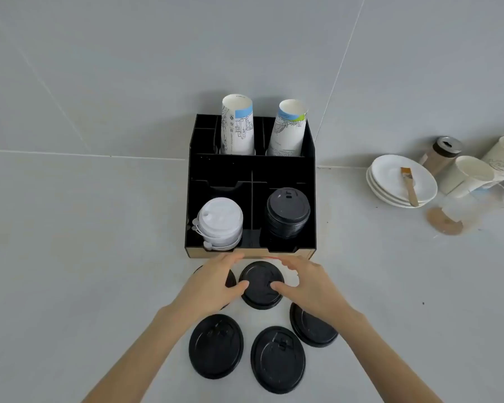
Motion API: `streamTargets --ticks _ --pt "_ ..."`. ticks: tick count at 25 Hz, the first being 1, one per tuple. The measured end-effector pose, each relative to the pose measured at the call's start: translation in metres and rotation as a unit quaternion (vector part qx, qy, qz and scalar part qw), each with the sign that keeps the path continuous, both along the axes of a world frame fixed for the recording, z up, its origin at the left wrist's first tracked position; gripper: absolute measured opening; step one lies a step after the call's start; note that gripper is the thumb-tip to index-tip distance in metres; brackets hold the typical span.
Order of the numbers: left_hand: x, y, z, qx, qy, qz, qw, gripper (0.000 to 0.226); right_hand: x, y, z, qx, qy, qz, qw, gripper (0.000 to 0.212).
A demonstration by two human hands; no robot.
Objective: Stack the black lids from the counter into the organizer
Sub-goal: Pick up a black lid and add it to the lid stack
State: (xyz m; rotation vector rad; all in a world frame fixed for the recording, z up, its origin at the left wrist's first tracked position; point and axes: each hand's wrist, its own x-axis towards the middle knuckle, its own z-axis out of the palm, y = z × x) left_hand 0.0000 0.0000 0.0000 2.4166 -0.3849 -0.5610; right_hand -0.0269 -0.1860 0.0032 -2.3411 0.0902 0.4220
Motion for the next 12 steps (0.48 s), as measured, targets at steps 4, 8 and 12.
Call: streamTargets --ticks 4,8,12 --pt "0.000 -0.007 -0.011 0.032 -0.001 -0.017 0.999 0.058 -0.003 -0.001 -0.017 -0.030 0.023 0.004 0.999 0.056" --pt "0.002 -0.012 -0.022 0.120 -0.022 -0.049 0.991 0.065 -0.007 0.000 -0.031 -0.030 0.029 -0.006 0.999 0.054" --pt "0.004 -0.015 -0.030 0.159 -0.029 -0.063 0.985 0.068 -0.007 -0.001 -0.039 -0.028 0.029 -0.017 0.999 0.052"
